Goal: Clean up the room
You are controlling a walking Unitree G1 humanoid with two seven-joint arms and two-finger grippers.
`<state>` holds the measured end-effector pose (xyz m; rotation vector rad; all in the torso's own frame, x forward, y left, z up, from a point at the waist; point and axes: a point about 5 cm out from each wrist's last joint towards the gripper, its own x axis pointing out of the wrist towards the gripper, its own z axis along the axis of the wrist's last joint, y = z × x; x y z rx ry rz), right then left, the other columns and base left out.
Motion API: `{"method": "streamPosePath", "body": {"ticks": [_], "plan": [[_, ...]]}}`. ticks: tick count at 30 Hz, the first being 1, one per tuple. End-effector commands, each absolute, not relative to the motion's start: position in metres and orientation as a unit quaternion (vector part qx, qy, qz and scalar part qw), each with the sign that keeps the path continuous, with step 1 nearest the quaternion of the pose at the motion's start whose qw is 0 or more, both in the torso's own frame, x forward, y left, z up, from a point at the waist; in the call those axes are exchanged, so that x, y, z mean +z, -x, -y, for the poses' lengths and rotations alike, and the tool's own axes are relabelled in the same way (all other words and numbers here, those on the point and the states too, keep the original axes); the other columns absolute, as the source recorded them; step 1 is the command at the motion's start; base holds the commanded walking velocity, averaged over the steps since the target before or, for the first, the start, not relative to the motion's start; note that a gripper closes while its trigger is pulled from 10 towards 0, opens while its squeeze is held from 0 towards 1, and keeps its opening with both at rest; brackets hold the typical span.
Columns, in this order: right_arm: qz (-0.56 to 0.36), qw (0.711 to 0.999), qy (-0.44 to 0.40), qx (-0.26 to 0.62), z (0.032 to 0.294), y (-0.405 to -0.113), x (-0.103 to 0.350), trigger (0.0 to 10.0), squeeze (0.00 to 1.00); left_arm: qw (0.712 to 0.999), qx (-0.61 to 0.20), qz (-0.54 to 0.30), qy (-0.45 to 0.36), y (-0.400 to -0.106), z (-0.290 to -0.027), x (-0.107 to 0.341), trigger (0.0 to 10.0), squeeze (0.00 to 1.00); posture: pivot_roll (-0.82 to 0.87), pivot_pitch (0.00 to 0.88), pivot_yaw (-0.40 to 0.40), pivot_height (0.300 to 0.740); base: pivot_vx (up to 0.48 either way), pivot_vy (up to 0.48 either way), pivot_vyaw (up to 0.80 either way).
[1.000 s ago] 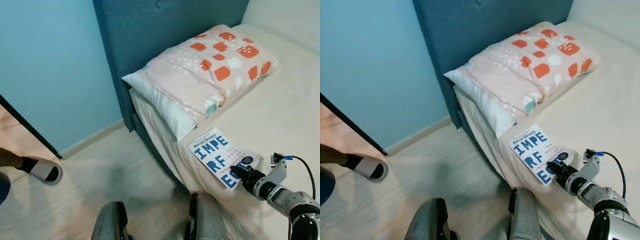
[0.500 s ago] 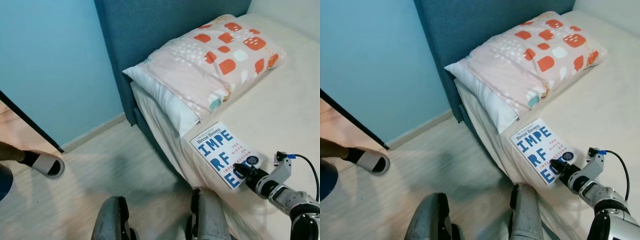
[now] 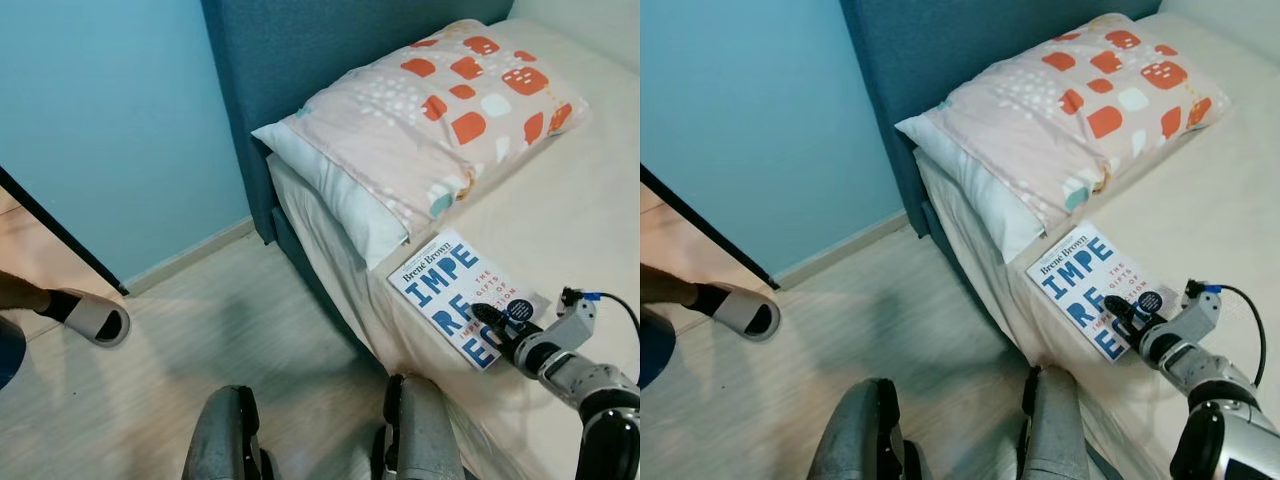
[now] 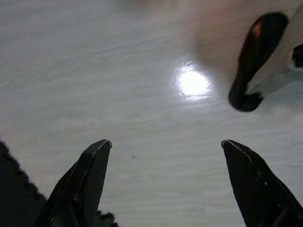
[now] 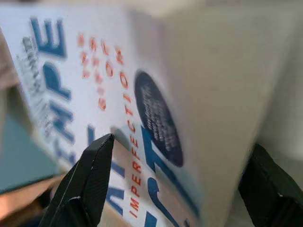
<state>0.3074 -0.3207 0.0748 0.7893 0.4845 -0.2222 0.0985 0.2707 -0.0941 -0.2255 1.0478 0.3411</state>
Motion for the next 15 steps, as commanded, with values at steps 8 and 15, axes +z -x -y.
{"method": "streamPosePath", "body": {"ticks": [8, 15], "plan": [[-0.214, 0.875, -0.353, -0.253, 0.356, -0.306, 0.097, 10.0, 0.00, 0.828, 0.155, -0.518, 0.151, -0.094, -0.258, -0.100, 10.0, 0.00, -0.01, 0.200, -0.031, 0.580, 0.000, 0.000, 0.00], [-0.114, 0.926, -0.290, -0.214, 0.337, -0.336, 0.125, 10.0, 0.00, 0.830, 0.153, -0.515, 0.147, -0.099, -0.258, -0.099, 10.0, 0.00, -0.05, 0.144, -0.023, 0.585, 0.000, 0.000, 0.00]]}}
